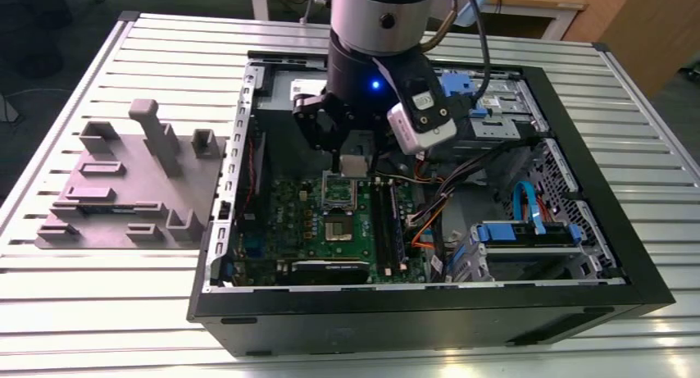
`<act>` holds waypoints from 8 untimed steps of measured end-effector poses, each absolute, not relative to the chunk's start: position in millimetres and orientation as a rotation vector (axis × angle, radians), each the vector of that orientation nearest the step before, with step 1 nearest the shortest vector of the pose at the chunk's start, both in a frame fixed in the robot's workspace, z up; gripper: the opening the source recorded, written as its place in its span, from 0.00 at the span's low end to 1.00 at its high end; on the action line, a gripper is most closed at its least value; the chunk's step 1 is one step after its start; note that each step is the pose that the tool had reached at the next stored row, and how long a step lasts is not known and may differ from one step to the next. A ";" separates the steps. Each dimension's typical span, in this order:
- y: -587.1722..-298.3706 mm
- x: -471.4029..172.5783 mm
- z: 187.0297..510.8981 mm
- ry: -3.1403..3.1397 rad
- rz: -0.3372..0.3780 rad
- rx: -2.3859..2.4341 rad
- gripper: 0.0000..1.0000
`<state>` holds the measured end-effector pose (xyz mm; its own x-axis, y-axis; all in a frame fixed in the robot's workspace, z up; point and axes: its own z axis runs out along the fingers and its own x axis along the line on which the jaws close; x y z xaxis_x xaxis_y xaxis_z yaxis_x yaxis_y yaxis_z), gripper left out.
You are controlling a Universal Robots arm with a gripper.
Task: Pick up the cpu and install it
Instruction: 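Place the cpu into insertion slot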
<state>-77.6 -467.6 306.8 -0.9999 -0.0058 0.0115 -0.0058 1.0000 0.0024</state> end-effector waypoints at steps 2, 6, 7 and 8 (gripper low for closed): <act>-467.8 -77.7 303.2 -3.130 -0.004 0.009 0.47; -467.9 -77.6 295.9 -3.130 -0.003 0.009 0.47; -467.9 -77.6 294.2 -3.130 -0.003 0.009 0.47; -467.9 -77.7 292.3 -3.130 -0.003 0.009 0.47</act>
